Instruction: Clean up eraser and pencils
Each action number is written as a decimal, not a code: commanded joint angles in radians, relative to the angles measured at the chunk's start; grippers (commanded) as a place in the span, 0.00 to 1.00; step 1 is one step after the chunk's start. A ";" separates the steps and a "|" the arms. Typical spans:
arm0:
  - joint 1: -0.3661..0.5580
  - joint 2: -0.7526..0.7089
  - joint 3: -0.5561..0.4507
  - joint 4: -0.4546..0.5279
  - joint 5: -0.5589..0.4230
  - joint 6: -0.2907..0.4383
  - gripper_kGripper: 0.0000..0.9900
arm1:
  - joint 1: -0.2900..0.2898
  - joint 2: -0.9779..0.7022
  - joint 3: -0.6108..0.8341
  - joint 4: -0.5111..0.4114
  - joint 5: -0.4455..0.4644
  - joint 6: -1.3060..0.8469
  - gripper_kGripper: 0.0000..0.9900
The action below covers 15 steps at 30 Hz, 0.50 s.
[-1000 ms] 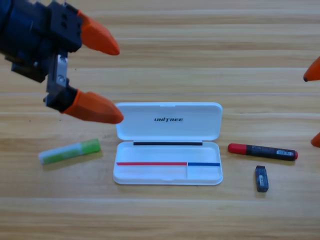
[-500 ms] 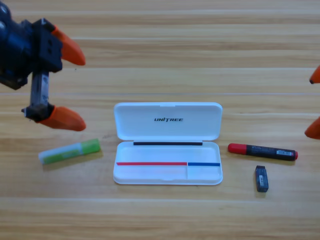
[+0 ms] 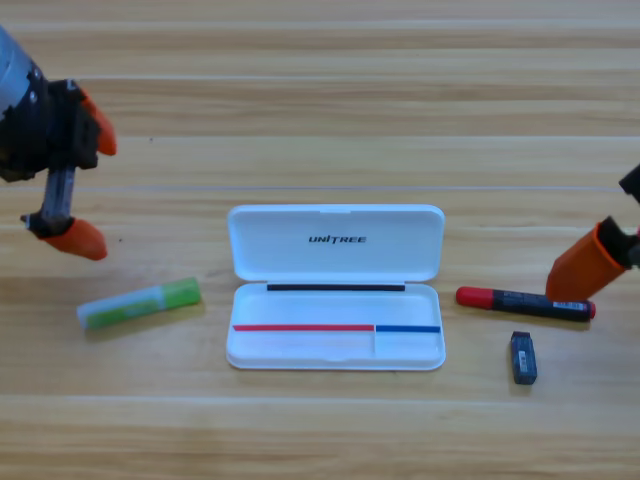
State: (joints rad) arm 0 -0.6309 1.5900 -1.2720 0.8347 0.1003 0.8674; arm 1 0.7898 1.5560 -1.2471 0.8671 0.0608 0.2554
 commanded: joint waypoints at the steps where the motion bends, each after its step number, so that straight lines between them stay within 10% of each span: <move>1: 0.099 0.117 0.019 -0.002 0.004 0.033 0.98 | -0.026 0.161 0.038 0.007 -0.091 0.099 0.98; 15: 0.123 0.312 -0.020 -0.006 -0.039 -0.077 0.97 | -0.024 0.414 0.025 -0.085 -0.038 0.317 0.99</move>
State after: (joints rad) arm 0 -0.5251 1.8240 -1.2720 0.8345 0.0781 0.8260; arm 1 0.7849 1.8639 -1.2338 0.8470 0.0076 0.5427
